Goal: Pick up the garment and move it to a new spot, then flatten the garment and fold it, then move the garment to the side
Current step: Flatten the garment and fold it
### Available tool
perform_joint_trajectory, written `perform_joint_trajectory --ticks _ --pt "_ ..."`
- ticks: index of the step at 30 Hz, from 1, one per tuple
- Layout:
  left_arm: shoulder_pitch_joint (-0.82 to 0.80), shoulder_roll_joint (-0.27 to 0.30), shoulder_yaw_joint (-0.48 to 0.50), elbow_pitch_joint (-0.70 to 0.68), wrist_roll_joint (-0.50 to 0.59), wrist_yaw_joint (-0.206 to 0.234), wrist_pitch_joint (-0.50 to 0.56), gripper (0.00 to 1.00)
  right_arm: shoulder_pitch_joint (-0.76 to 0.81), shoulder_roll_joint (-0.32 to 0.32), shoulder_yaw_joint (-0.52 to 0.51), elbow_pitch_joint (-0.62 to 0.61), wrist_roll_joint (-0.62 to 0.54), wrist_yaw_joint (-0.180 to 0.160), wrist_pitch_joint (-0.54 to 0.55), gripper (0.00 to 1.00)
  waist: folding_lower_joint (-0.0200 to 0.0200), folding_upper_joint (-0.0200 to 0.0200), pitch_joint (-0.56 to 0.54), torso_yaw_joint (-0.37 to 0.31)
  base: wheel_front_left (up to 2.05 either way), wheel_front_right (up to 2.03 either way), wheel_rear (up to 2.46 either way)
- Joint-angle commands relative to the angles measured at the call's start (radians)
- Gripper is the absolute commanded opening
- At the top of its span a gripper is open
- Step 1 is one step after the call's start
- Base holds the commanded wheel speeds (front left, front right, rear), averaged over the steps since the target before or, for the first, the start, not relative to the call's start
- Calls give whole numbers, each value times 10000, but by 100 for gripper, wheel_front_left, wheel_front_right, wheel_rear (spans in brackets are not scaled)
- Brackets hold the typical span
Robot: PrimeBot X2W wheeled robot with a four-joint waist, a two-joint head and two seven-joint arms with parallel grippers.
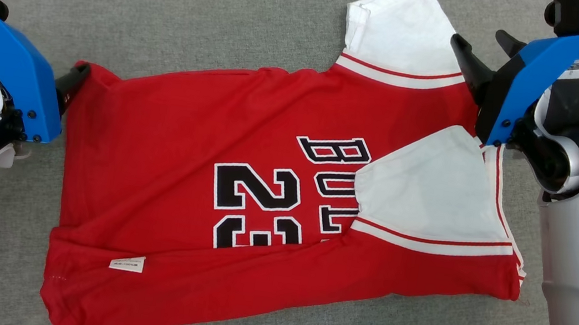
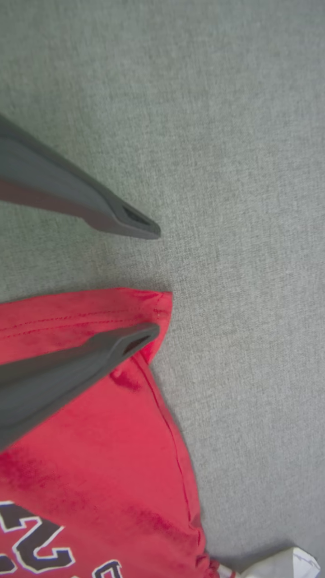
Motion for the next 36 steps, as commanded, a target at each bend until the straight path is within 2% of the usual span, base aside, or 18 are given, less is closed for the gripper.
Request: perform_joint_trajectory --ticks 1,10,11,12,13,14,20,28,36 --pt "-103 18 -31 56 42 -23 16 100 -227 31 47 118 70 1 -111 100 0 -1 62 -35 0 0 0" --pt "-150 -148 -304 147 -67 -93 366 100 -602 -54 204 623 308 1 -452 100 0 -1 377 -142 0 0 0" --pt "-111 -185 -370 141 -105 -152 459 95 -616 -77 210 669 333 1 -479 100 0 -1 390 -140 0 0 0" --pt "-84 -202 -438 147 -150 -219 564 44 -626 -107 219 710 332 1 -492 100 0 -1 404 -135 0 0 0" --pt "-63 -215 -502 150 -195 -287 665 28 -638 -120 226 739 335 1 -520 100 0 -1 420 -126 0 0 0" --pt "-65 -225 -589 145 -199 -409 716 0 -688 -105 242 831 327 1 -487 100 0 -1 457 -93 0 0 0" --pt "-404 -378 -538 182 60 -799 -80 0 -1223 -108 -104 1671 180 1 -505 100 0 -1 624 260 0 0 0" --pt "-616 -845 -689 91 115 -1272 -663 0 -2547 -194 -1298 3398 -1267 1 -1038 100 0 -1 1012 1147 0 0 0" --pt "-638 -1492 -983 118 -50 -1652 -912 0 -3550 -488 -2013 4596 -2521 1 -822 100 0 -1 1216 1945 0 0 0"
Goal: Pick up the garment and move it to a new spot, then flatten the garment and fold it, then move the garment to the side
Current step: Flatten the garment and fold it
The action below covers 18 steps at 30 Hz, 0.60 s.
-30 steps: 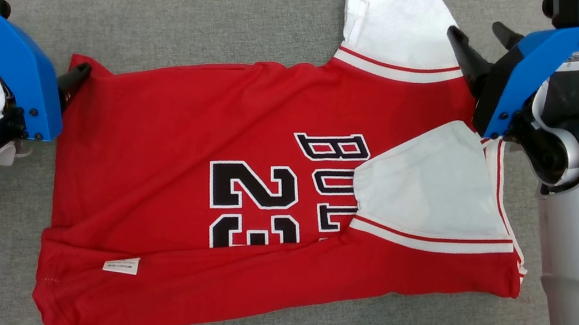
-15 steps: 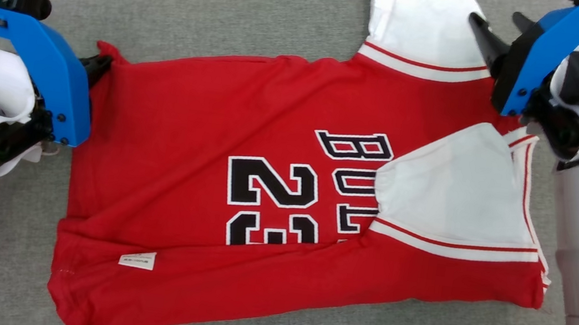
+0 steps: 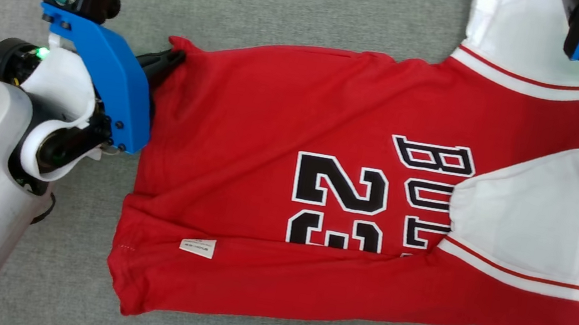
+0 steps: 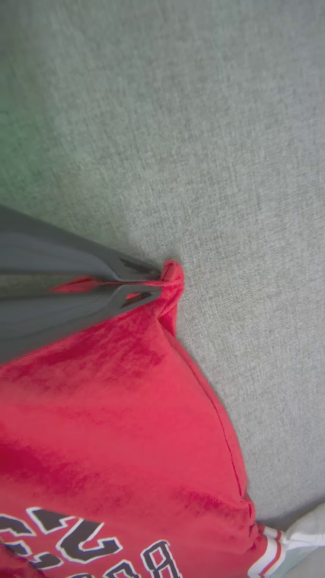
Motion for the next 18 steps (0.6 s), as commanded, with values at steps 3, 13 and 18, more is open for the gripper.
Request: perform_joint_trajectory --ticks 3,13,18 --pt "26 -171 -247 184 49 -70 -16 0 -299 -142 -154 329 -367 1 158 100 -1 1 173 319 0 0 0" --pt "60 -219 -187 312 60 -46 -303 0 -237 -253 -129 881 -612 0 420 1 -1 1 301 462 0 0 0" --pt "-20 -184 41 431 337 31 -984 0 -381 -144 -261 678 -91 0 -167 0 -1 1 394 382 0 0 0"
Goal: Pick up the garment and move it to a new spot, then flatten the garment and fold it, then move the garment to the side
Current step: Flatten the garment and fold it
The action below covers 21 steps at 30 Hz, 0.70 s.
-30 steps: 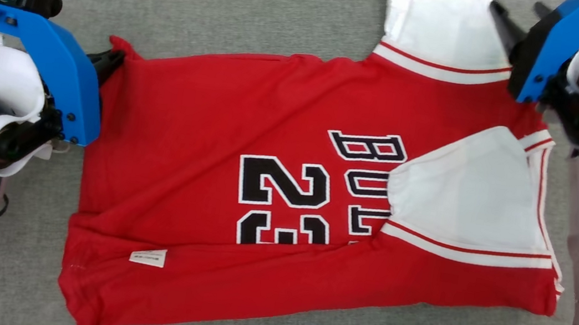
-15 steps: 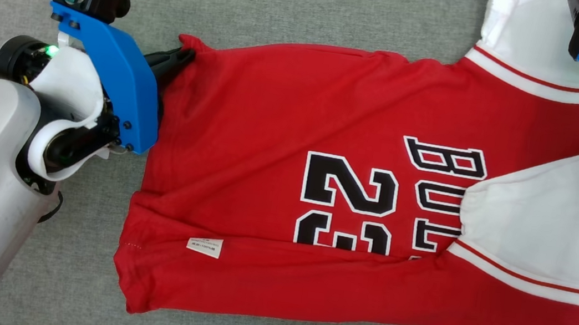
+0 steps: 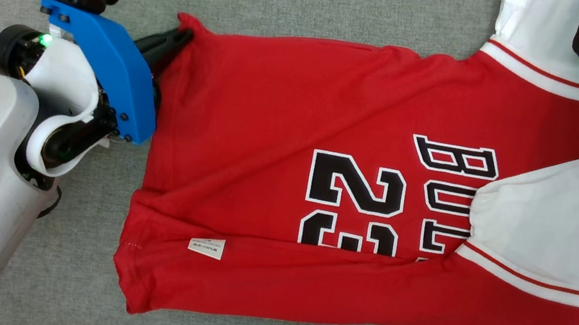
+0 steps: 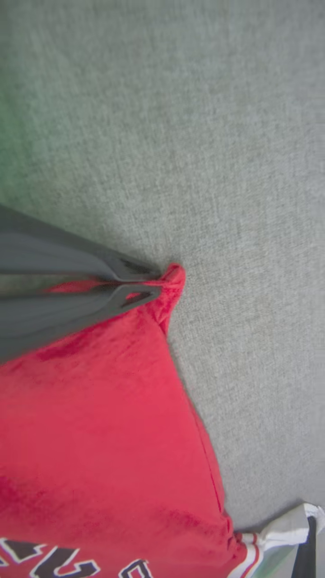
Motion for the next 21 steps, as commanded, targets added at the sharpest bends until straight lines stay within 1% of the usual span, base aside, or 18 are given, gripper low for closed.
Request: perform_joint_trajectory --ticks 1,5,6,9,12,15,17,21 --pt "150 78 38 306 143 127 -219 0 -70 4 -38 -101 197 -2 -409 0 0 1 -7 -47 0 0 0" --pt "344 -17 313 338 13 -78 -946 0 77 2 65 -268 832 -2 -950 0 0 1 -201 -125 0 0 0" --pt "344 -17 313 338 13 -78 -946 0 77 2 65 -268 832 -2 -950 0 0 1 -201 -125 0 0 0" --pt "550 -54 442 314 -6 -300 -1573 0 420 -22 480 -399 1428 -1 -1042 0 0 1 -472 -199 0 0 0" --pt "888 -70 426 295 71 -444 -2090 0 861 -218 989 -745 2004 -1 -1190 0 0 1 -813 -268 0 0 0" --pt "1290 -123 408 190 104 -507 -2552 0 1456 -336 1443 -1193 2622 -1 -1375 0 0 1 -1138 -327 0 0 0" --pt "1646 -139 382 163 180 -516 -2891 0 1926 -523 1736 -1544 2998 -1 -1500 0 0 1 -1420 -354 0 0 0" --pt "2420 -198 411 25 375 -400 -3781 0 3046 -934 2252 -2406 3722 -1 -1640 0 0 1 -1987 -417 0 0 0"
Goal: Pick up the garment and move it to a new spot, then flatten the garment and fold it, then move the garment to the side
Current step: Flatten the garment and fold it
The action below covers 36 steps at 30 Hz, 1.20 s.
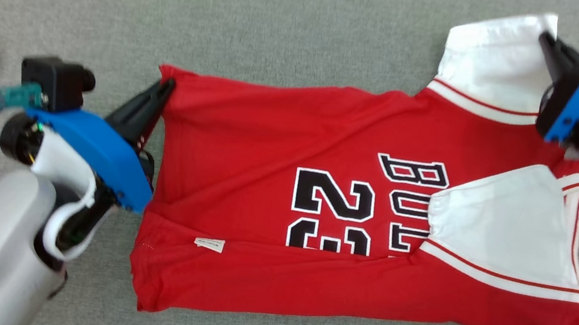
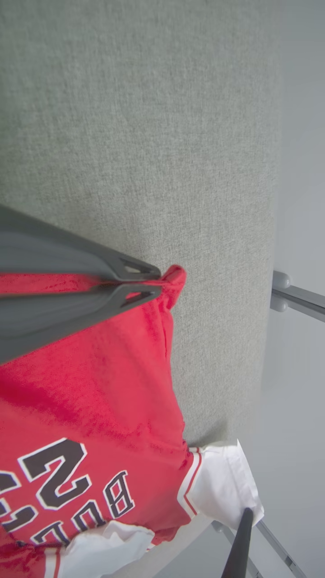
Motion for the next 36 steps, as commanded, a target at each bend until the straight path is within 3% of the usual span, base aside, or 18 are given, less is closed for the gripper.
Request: perform_joint_trajectory --ticks 1,8,15,25,35,36 --pt "334 -69 11 -56 54 58 -263 0 469 -193 120 -262 218 1 -68 0 1 -1 -321 -170 0 0 0" --pt "1799 -282 145 -319 14 329 -1551 0 2458 -787 367 -1856 1203 1 -163 0 1 -1 -1106 -237 0 0 0" --pt "2657 -478 126 -334 68 399 -2378 0 4268 -1041 -155 -3292 1629 1 -76 0 1 -1 -1575 -154 0 0 0" --pt "3322 -376 -173 481 589 523 -3024 0 6661 -531 -1046 -4890 1600 1 877 0 1 -1 -2041 -332 0 0 0" --pt "3538 -456 -384 1172 794 651 -3299 0 7942 -30 -1627 -5687 1167 1 1674 0 1 -1 -2250 -414 0 0 0" --pt "3560 -490 -402 1232 770 672 -3291 30 8055 21 -1653 -5728 1141 1 1807 38 1 -1 -2273 -417 0 0 0"
